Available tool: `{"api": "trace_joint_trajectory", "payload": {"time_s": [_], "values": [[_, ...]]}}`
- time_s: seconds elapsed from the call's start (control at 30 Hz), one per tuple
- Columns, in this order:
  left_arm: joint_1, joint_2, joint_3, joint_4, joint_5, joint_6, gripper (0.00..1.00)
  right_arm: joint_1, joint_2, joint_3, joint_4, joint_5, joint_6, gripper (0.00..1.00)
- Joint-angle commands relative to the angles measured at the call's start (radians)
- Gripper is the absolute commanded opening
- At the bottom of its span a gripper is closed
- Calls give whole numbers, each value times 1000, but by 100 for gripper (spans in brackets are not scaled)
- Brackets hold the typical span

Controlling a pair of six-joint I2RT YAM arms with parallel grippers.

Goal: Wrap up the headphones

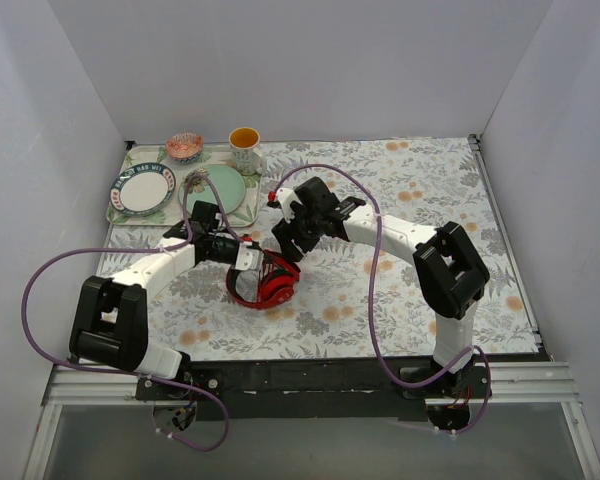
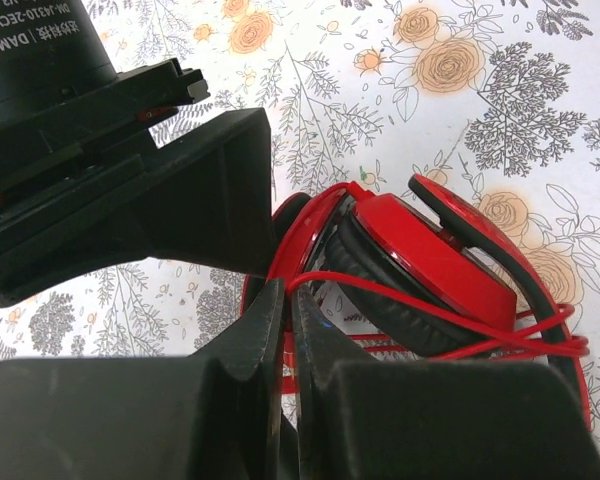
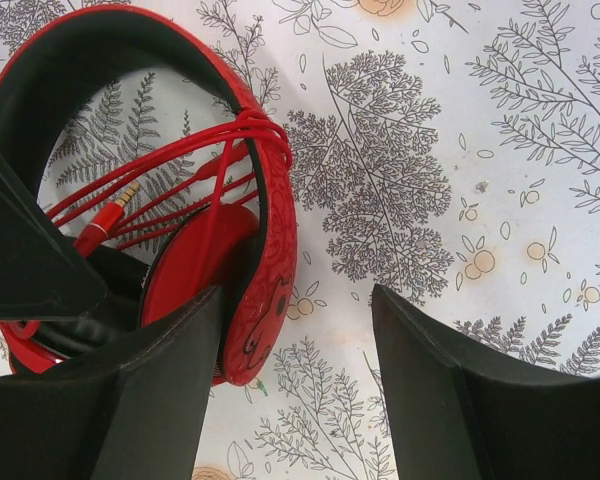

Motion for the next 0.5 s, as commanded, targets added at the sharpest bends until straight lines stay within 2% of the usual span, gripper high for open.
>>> {"api": "trace_joint_trajectory", "payload": {"time_s": [0.0,0.17,0.37,0.47], "values": [[-12,5,15,34,6,-21,0,4,32,10,-50,9,-9,68],[-12,31,-8,34,18,-32,0,4,29,5,-50,10,-15,68],[-13,13,4,61,-95,-88,0,4,23,2,-53,12,-18,68],[-15,-12,10,45,-130,-162,0,4,23,3,-56,13,-21,68]]}}
